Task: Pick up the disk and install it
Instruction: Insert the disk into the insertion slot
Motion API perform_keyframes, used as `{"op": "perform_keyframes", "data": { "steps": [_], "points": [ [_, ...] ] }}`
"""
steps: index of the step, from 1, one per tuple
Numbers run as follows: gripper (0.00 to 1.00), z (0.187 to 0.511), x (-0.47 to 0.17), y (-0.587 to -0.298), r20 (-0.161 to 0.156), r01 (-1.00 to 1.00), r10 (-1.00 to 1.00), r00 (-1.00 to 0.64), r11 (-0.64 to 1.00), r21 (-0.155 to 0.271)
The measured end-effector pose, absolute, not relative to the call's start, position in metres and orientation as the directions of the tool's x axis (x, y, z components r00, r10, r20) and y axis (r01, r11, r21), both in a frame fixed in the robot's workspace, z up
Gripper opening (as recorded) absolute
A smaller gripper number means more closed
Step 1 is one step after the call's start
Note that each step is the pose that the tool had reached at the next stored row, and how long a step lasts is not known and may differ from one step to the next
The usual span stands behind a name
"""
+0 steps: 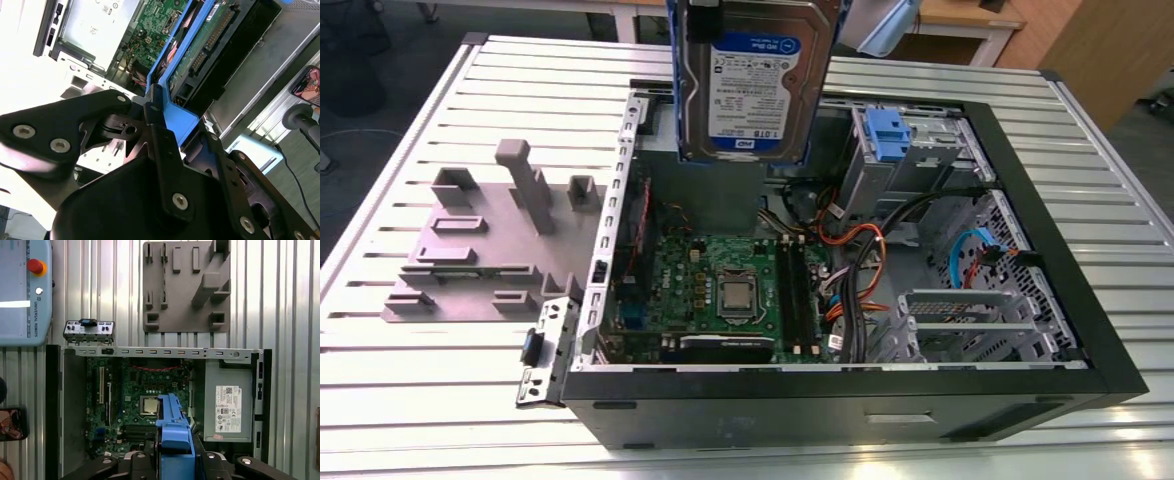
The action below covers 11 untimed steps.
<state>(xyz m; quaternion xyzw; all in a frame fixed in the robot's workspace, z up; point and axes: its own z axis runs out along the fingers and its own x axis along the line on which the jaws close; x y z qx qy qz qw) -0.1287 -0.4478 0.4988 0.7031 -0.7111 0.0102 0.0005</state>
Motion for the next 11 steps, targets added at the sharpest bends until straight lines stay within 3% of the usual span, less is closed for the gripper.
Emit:
{"op": "perform_keyframes", "data": {
  "steps": [11],
  "points": [
    [0.36,0.4987,-0.1287,-0.4526,0.015,-1.0,-1.0,-0.011,0.011,-0.014]
  ]
}}
